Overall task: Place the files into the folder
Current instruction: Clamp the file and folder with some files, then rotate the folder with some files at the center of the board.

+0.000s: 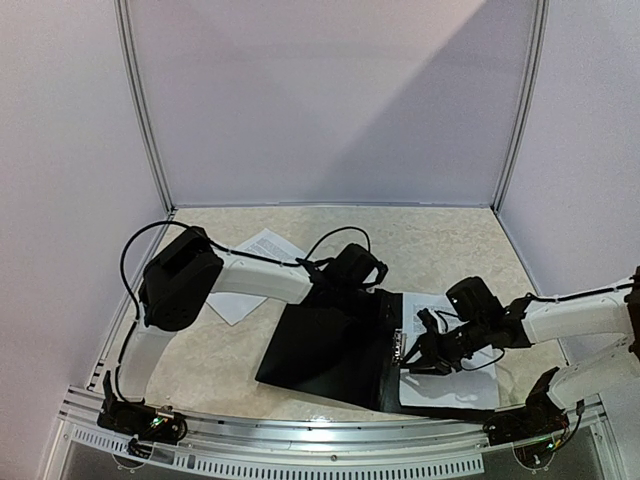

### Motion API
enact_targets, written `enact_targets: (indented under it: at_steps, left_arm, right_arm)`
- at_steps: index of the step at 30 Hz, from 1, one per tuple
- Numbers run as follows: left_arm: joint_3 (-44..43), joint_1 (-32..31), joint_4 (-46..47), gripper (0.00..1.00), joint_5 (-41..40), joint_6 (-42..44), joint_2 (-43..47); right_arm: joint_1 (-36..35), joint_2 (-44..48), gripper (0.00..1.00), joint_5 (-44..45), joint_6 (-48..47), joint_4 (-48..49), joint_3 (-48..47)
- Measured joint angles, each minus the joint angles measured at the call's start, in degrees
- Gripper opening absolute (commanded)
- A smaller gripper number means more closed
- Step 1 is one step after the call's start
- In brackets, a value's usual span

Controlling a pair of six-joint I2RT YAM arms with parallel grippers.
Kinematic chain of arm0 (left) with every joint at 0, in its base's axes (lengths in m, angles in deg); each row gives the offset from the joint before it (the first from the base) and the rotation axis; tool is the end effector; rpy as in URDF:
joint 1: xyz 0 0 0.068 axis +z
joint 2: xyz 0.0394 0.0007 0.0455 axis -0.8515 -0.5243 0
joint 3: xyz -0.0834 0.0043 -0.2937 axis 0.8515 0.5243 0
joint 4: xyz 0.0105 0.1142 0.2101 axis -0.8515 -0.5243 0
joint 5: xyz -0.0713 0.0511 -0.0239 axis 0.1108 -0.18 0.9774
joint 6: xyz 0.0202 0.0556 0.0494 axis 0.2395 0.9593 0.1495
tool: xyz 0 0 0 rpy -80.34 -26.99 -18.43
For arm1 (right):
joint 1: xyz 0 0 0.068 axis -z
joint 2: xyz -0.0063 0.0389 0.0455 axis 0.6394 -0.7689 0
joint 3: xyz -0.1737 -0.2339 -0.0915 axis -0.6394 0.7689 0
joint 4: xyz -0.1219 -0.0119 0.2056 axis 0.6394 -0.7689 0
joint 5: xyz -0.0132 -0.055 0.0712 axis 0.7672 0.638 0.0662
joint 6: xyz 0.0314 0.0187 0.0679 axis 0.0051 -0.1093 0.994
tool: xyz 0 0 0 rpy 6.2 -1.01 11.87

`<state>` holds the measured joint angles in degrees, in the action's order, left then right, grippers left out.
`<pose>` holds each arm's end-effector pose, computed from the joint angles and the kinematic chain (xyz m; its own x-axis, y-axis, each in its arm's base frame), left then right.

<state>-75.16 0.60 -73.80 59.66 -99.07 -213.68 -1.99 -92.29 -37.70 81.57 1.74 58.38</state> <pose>0.2676 -0.4557 0.1386 -0.9117 0.1617 -0.3777 0.3811 0.6763 -0.6304 0.1277 0.1616 0.1644 -0.9997 0.0157 0.0172 0.0233 0.6903 0.7231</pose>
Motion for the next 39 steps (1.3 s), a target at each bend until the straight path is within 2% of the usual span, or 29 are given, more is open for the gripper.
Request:
enact_targets:
  at_steps: [5, 9, 13, 17, 23, 29, 35, 36, 37, 39]
  left_arm:
    - [-4.3, 1.0, -8.2, 0.49, -6.4, 6.0, 3.3]
    - [-3.1, 2.8, -14.2, 0.6, -11.2, 11.3, 10.6]
    - [10.3, 6.6, -16.2, 0.62, -14.4, 14.0, 23.4]
    - [23.5, 9.6, -19.4, 0.62, -17.5, 14.2, 31.6]
    - [36.9, 9.4, -21.4, 0.63, -17.2, 13.0, 34.3]
    - [43.3, 9.4, -19.2, 0.65, -14.3, 11.6, 37.9]
    - [49.1, 9.4, -12.4, 0.67, -8.4, 9.6, 41.8]
    - [50.3, 9.4, -10.6, 0.91, -7.0, 9.1, 42.5]
    - [51.4, 9.4, -8.9, 0.98, -5.6, 8.5, 43.1]
    - [53.1, 9.3, -5.6, 0.99, -2.7, 7.6, 44.5]
  right_arm:
    - [0.3, 5.4, 0.43, 4.3, -2.9, -10.1, -5.6]
    - [3.0, 9.2, 0.62, 11.1, -5.9, -18.6, -9.1]
    - [8.0, 13.7, 0.78, 19.1, -7.7, -26.4, -8.4]
    - [11.8, 17.9, 0.87, 28.1, -9.0, -33.1, -6.6]
    - [16.3, 17.8, 0.89, 35.9, -10.3, -37.4, -4.7]
    - [20.0, 14.3, 0.9, 37.0, -11.6, -35.7, -4.4]
    - [23.1, 4.8, 0.9, 34.6, -13.9, -30.3, -5.9]
    - [23.5, 3.0, 0.89, 33.7, -14.3, -29.0, -7.0]
    - [23.7, 1.4, 0.89, 33.1, -14.8, -27.9, -8.1]
    - [23.9, -3.6, 0.88, 31.6, -15.9, -25.6, -11.6]
